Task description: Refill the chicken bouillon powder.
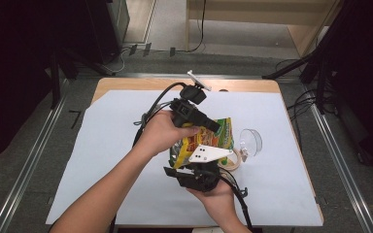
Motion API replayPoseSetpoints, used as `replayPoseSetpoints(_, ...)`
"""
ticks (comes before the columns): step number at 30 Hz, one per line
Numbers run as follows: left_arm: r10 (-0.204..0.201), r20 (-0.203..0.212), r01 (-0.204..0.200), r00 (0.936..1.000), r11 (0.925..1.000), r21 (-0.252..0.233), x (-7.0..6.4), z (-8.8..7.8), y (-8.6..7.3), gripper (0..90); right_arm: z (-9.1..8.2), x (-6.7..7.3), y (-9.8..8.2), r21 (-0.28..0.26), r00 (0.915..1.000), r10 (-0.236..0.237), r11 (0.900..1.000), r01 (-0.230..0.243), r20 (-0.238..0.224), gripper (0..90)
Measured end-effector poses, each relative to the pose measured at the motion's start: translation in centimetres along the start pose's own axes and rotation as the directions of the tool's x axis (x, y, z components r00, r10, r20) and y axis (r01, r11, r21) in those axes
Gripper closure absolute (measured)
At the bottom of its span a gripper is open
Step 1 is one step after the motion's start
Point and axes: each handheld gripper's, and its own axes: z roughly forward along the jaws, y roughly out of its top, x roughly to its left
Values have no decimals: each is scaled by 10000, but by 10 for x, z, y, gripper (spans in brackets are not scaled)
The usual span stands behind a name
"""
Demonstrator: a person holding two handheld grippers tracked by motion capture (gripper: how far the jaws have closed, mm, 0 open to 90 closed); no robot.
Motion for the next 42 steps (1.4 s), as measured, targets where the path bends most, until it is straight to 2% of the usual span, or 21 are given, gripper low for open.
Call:
replayPoseSetpoints(2, 0, 51, 0, 10000, 10000, -19, 0, 0, 0, 814, 0, 0, 0, -8, 10000, 17, 10000, -17, 5, 723)
replayPoseSetpoints(5, 17, 137, -16, 9999, 10000, -89, 0, -2, -1, 813, 0, 1, 0, 14, 9995, -299, 9996, 299, 75, 742)
replayPoseSetpoints(16, -60, 121, 61, 9999, 9999, -85, 2, -1, -2, 812, 1, 2, -1, 9, 9999, -152, 9999, 152, 2, 682)
replayPoseSetpoints(24, -73, 230, 75, 9997, 9999, -78, 1, 2, -1, 812, -2, -1, -2, -64, 10000, -10, 10000, 10, 1, 722)
replayPoseSetpoints(29, -63, 180, 65, 9998, 9999, -102, 2, 1, -1, 809, -2, 0, -1, -78, 10000, -51, 10000, 51, 28, 697)
replayPoseSetpoints(34, -58, 216, 61, 9997, 9999, -102, 1, 1, -1, 810, -2, 0, -2, -36, 10000, -94, 9999, 94, 17, 723)
replayPoseSetpoints(38, -26, 184, 29, 9998, 9999, -126, 1, 1, -1, 811, -1, 1, -2, -100, 10000, -35, 9999, 35, 45, 664)
replayPoseSetpoints(42, -47, 250, 50, 9997, 9999, -121, 1, 2, -1, 811, -2, 0, -2, -143, 10000, -31, 9999, 32, 94, 716)
